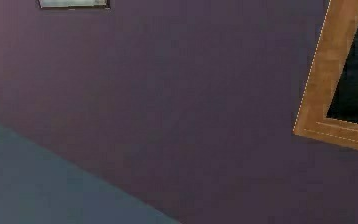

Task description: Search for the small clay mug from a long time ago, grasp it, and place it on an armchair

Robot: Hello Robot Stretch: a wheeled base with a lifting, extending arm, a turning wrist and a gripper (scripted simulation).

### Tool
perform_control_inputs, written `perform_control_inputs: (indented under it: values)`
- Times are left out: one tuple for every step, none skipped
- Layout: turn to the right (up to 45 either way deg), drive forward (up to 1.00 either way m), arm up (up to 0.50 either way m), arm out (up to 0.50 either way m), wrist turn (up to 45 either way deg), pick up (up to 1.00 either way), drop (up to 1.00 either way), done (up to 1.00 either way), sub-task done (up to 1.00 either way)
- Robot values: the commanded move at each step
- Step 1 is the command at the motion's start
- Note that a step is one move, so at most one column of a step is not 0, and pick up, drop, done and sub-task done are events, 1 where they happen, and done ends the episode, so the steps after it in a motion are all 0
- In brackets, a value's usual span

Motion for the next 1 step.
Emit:
perform_control_inputs:
  values:
    - [0.0, 0.4, 0.0, 0.0, 0.0, 0.0, 0.0, 0.0, 0.0]
